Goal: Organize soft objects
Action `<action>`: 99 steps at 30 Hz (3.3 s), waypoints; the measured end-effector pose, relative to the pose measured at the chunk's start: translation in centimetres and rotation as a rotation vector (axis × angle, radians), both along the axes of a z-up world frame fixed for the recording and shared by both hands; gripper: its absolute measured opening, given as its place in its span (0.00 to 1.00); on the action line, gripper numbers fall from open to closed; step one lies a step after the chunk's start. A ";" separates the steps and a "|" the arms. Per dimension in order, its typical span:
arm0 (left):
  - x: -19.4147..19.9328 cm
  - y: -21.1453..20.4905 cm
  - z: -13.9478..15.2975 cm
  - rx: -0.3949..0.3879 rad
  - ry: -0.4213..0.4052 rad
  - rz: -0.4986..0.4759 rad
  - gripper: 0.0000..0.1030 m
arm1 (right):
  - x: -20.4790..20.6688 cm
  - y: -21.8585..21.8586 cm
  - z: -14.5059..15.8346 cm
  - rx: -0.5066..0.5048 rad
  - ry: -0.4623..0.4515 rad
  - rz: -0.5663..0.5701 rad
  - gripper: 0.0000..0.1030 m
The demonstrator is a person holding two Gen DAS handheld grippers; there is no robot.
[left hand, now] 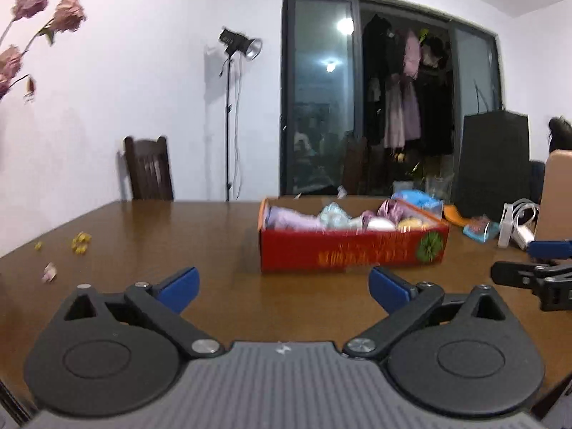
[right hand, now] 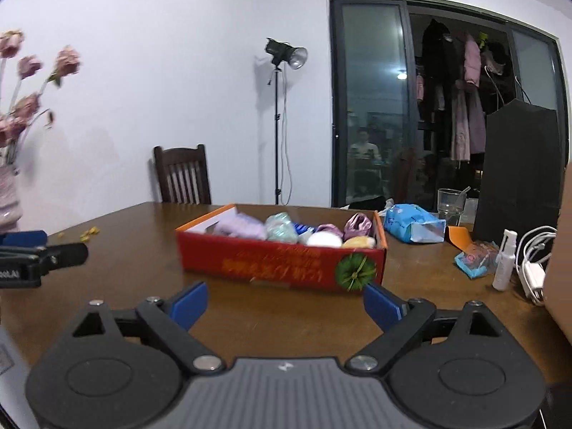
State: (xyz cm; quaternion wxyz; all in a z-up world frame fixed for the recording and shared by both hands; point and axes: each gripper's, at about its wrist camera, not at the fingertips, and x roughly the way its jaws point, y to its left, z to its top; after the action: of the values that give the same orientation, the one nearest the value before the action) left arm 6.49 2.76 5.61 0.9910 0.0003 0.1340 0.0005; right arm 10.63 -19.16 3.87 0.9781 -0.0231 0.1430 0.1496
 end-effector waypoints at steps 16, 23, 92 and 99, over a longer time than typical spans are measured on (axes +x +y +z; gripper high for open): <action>-6.4 -1.2 -1.7 0.020 0.025 -0.034 1.00 | -9.7 -1.3 -2.7 0.087 0.015 -0.060 0.92; -6.4 -1.3 -1.5 0.013 0.026 -0.044 1.00 | -9.1 -1.1 -2.7 0.086 0.027 -0.050 1.00; -6.5 -1.5 -1.7 0.014 0.027 -0.050 1.00 | -8.7 -1.2 -3.3 0.098 0.049 -0.054 1.00; -6.5 -1.5 -1.7 0.014 0.027 -0.050 1.00 | -8.7 -1.1 -3.3 0.099 0.050 -0.054 1.00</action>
State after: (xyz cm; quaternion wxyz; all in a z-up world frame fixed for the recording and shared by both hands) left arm 0.04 1.23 3.95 0.9888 0.0106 0.1473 -0.0235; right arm 1.93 -20.28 0.54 0.9778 0.0332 0.1605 0.1305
